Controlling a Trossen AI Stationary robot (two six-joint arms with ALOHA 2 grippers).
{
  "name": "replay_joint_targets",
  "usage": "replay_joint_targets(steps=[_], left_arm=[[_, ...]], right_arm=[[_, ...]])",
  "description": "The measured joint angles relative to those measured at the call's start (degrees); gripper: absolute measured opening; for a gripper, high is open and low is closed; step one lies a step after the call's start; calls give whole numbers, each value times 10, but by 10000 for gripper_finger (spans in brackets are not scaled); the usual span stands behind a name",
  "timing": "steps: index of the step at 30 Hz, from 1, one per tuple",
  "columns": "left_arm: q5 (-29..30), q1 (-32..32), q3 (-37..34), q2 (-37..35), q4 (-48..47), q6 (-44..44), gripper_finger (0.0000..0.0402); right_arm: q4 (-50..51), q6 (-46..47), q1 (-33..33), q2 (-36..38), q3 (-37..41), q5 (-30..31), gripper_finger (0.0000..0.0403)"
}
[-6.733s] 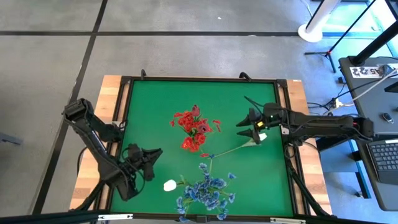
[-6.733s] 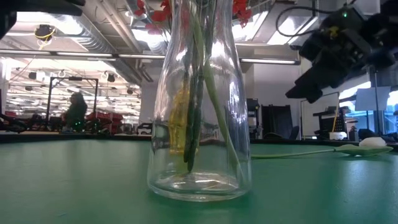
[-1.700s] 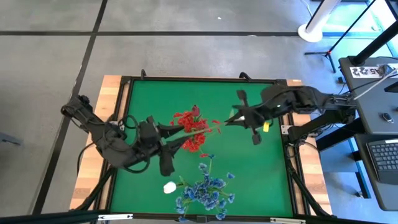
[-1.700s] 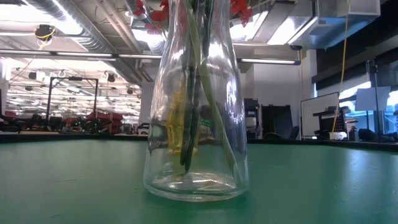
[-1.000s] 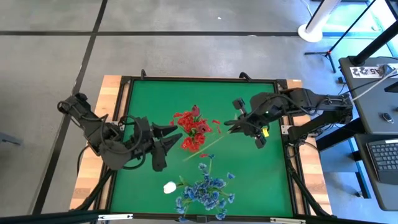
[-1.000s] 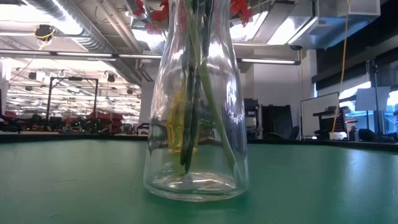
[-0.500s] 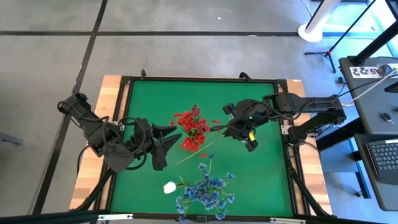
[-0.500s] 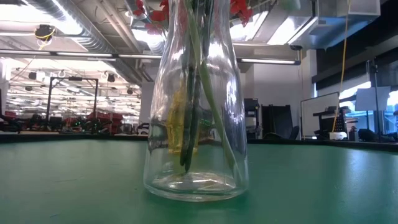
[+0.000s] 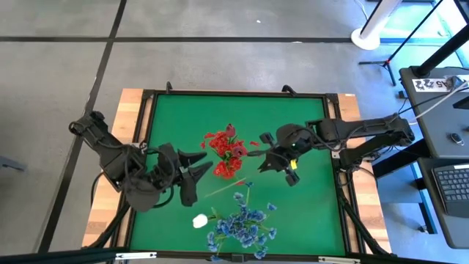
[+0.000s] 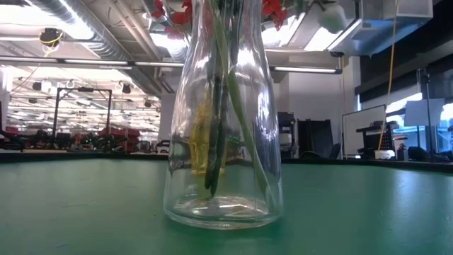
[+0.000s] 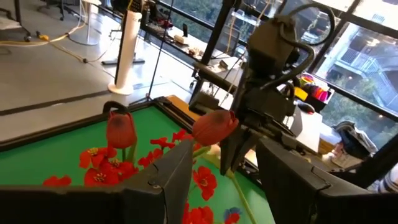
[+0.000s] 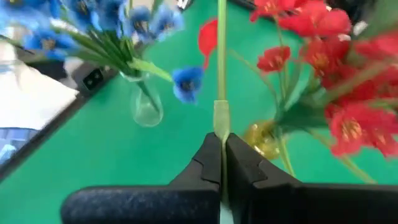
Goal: Sort flowers into vase by color
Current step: Put the white tulip into the transparent vase
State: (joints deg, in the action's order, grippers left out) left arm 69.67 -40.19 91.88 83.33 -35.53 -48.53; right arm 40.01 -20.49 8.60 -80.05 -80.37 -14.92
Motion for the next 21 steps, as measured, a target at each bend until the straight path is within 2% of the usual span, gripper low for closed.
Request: replay_joint_targets(steps=[3,8,11,17,21], left_arm=[[-7,11,0,0,4,-1,173],[-72,40,0,0,6,-4,173],[-111,54,0,0,15,6,173],[-234,97,0,2,90,65,173],[-294,126,0,13,111,91,173]], right_arm=[[-3,-24,2,15,14,52,2],[32,-78,25,14,15,207,1],[59,-84,36,15,15,271,1],[72,-85,61,14,5,319,1],[67,-85,83,14,-14,324,1]])
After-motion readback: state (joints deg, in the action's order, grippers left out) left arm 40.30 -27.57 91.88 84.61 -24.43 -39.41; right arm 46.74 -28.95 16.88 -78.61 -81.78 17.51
